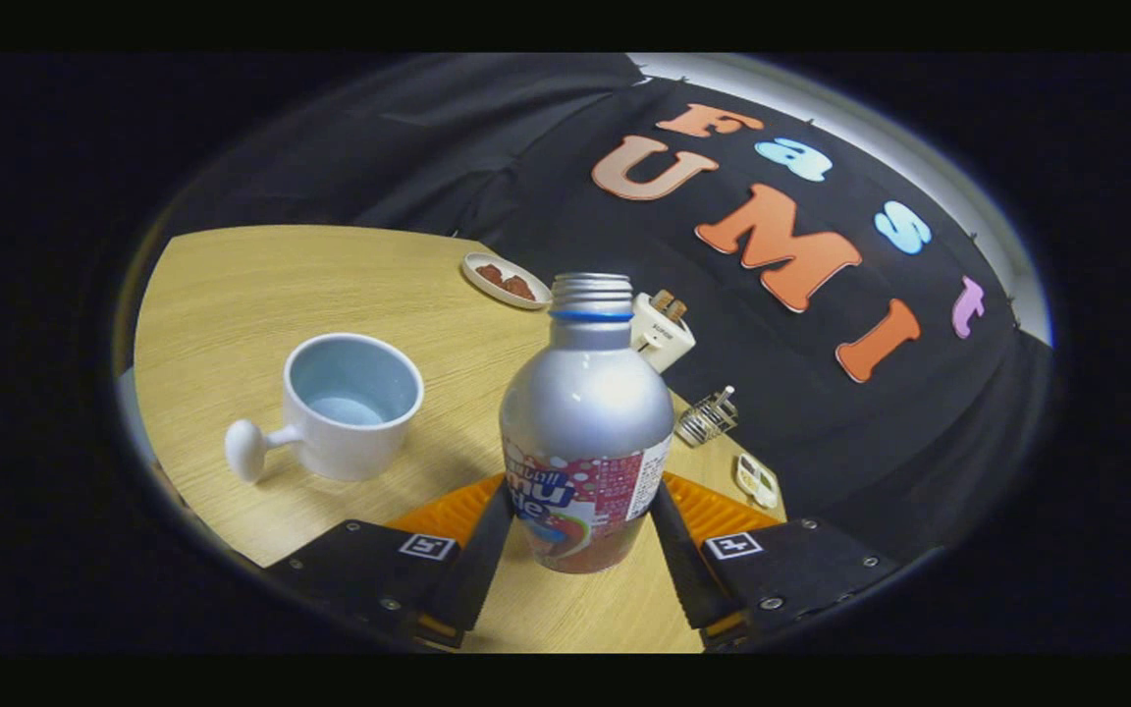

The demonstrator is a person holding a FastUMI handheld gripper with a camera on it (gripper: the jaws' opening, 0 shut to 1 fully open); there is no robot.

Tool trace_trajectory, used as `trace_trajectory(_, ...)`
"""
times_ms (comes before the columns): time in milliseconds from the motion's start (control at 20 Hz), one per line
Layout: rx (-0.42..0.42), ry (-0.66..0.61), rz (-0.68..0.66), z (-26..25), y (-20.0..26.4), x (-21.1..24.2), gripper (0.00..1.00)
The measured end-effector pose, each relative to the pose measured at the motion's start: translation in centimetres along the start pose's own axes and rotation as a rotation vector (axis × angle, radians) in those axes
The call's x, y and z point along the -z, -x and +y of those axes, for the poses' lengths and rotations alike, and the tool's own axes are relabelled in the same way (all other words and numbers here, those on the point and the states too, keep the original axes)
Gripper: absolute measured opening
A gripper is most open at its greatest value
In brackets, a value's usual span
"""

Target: Take the bottle from table, then pour the juice into the cup, finally place the bottle on the coaster

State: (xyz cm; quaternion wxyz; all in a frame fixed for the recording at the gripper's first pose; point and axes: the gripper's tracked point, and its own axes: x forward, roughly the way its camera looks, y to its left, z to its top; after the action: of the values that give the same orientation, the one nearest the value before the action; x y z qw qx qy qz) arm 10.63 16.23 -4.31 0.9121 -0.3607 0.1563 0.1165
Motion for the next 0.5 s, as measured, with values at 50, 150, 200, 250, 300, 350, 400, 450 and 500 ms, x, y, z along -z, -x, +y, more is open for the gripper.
trace_trajectory(50,-0.006,-0.043,-0.007,0.1,0.1,0.2,0.78)
trace_trajectory(150,-0.016,-0.136,-0.028,0.1,0.2,0.0,0.77)
trace_trajectory(200,-0.013,-0.181,-0.039,-0.1,0.2,-0.1,0.77)
trace_trajectory(250,-0.015,-0.230,-0.052,-0.4,0.1,-0.1,0.77)
trace_trajectory(300,-0.018,-0.277,-0.065,-0.6,-0.2,-0.4,0.77)
trace_trajectory(350,-0.017,-0.317,-0.076,-1.0,-0.6,-0.4,0.77)
trace_trajectory(400,-0.014,-0.346,-0.075,-1.2,-1.1,-0.2,0.77)
trace_trajectory(450,-0.011,-0.374,-0.076,-1.6,-1.6,-0.1,0.77)
trace_trajectory(500,-0.015,-0.406,-0.085,-1.9,-2.1,-0.2,0.77)
